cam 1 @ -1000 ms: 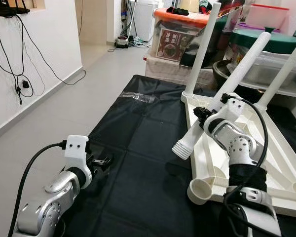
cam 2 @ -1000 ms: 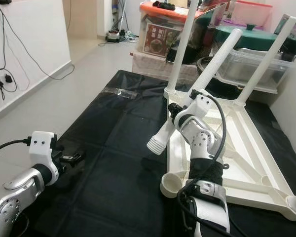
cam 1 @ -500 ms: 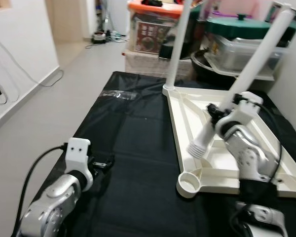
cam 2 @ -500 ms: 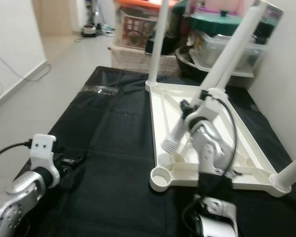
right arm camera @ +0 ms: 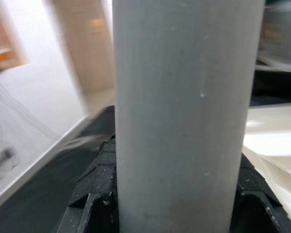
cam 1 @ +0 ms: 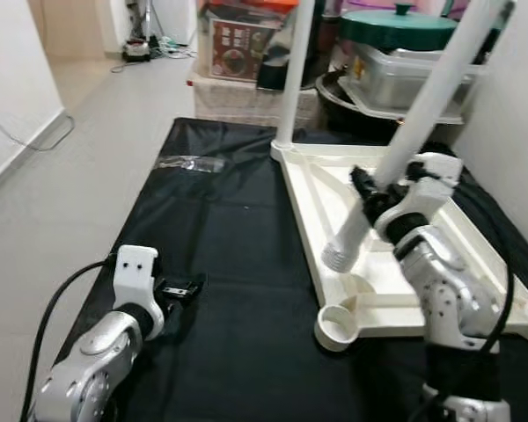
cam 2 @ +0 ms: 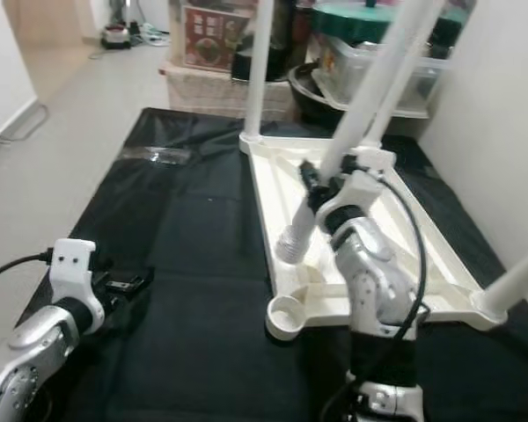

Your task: Building children table

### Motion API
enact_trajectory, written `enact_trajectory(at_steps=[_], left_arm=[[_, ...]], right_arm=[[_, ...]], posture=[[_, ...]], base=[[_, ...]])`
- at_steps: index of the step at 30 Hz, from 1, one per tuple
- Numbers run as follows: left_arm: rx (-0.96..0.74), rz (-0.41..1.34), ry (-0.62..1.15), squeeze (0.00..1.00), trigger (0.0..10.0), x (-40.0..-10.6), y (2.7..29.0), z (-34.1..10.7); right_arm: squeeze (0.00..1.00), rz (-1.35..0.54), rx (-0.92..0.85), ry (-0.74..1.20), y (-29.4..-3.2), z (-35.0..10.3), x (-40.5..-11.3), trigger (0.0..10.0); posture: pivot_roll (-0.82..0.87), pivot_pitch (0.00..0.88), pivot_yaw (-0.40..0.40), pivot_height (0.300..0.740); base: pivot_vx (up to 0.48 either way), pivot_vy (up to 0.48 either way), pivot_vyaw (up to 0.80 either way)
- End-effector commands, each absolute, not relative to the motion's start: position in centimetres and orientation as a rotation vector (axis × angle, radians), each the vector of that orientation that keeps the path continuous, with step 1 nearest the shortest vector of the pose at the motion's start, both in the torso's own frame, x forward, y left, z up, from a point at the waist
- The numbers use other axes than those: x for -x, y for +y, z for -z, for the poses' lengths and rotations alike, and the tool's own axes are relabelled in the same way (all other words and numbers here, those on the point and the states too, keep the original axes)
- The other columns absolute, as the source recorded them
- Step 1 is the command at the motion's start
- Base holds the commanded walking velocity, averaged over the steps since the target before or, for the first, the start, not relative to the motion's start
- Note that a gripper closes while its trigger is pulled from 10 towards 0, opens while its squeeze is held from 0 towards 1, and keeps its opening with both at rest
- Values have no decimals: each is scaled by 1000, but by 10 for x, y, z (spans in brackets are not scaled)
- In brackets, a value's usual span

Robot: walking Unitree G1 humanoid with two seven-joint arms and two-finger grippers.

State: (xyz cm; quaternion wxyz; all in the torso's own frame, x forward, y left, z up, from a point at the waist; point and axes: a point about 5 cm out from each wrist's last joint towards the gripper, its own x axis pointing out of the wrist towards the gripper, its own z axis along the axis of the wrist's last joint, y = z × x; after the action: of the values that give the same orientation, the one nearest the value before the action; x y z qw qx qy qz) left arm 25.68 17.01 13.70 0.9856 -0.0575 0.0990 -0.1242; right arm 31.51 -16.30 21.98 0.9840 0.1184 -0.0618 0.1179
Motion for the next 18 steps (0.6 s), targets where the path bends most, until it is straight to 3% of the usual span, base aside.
enact_trajectory(at_steps=[1, 11, 18], left_arm=[[120, 263, 168, 0, 10000, -254, 168, -141], [154, 293, 143, 0, 10000, -250, 163, -143], [154, 307, 128, 0, 10000, -250, 159, -144]], right_arm=[[0, -231, -161, -233, -164, -222, -305, 10000], [0, -321, -34, -190, -161, -210, -296, 10000], [0, -346, -94, -132, -153, -205, -297, 10000]], posture=[[68, 0, -132, 740], [61, 0, -137, 740], [61, 0, -140, 740]], base=[[0, 0, 0], [0, 0, 0], [0, 0, -109]])
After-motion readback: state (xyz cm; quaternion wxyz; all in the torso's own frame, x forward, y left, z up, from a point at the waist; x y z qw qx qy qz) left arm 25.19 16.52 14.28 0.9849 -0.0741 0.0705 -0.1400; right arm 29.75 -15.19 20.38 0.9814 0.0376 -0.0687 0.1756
